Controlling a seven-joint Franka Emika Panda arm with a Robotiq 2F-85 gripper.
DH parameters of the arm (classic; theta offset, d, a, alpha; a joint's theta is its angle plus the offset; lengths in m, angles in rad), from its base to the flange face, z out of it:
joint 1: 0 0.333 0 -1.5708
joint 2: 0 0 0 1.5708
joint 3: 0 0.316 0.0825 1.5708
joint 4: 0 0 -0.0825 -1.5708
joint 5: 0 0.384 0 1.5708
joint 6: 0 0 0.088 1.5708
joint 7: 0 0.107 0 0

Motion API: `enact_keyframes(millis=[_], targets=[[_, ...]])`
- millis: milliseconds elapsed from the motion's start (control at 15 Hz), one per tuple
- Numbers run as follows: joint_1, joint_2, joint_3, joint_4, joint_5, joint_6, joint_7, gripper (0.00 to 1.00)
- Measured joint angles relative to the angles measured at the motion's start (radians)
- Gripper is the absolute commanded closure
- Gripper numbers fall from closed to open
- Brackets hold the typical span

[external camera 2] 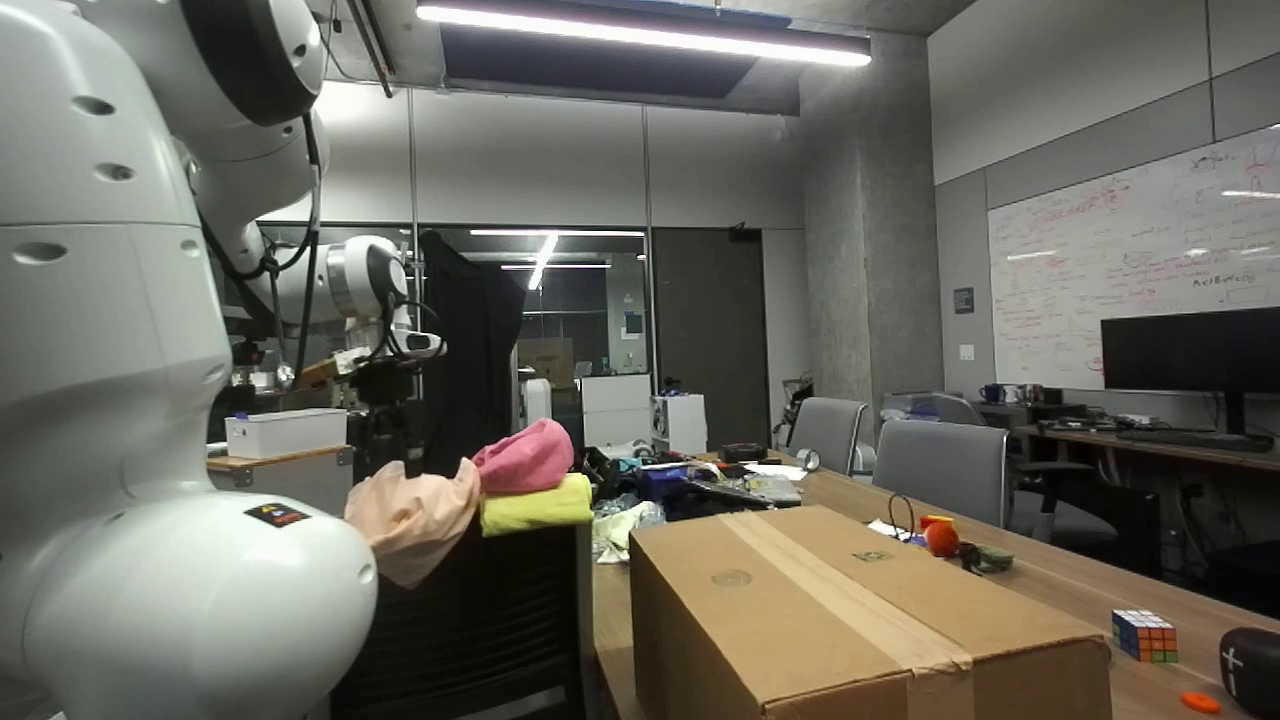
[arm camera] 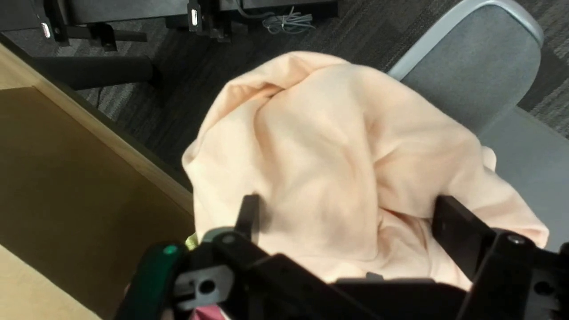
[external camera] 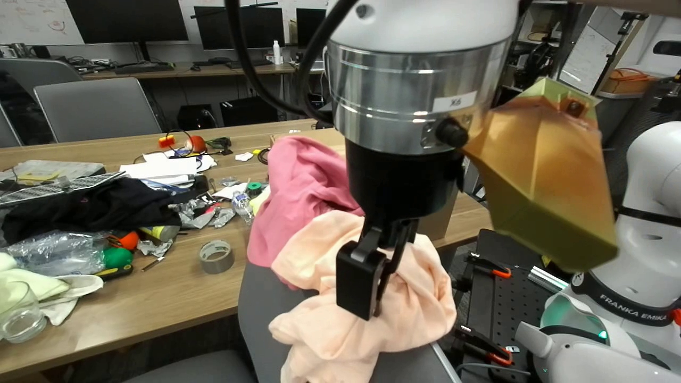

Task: Pick up the clothes from the headrest of the chair and put it on the box

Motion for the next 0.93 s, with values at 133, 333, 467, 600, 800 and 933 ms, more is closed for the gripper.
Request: enact_keyframes(millis=[133, 333, 467, 600, 800, 933], targets=[[0.002, 0.004, -0.004, 0.003, -0.005, 0.0, 0.002, 0.42], [0.007, 0.006, -0.011, 0.009, -0.006, 0.0, 0.005, 0.65], [0.01, 0.006, -0.015, 0.012, -0.006, 0.0, 0.006, 0.8], [0.013, 0.006, -0.02, 0.017, -0.006, 0.0, 0.006, 0.93], [0.015, 0.006, -0.027, 0.023, -0.006, 0.0, 0.007, 0.99], [0.016, 0.006, -0.034, 0.027, -0.006, 0.0, 0.007, 0.95]])
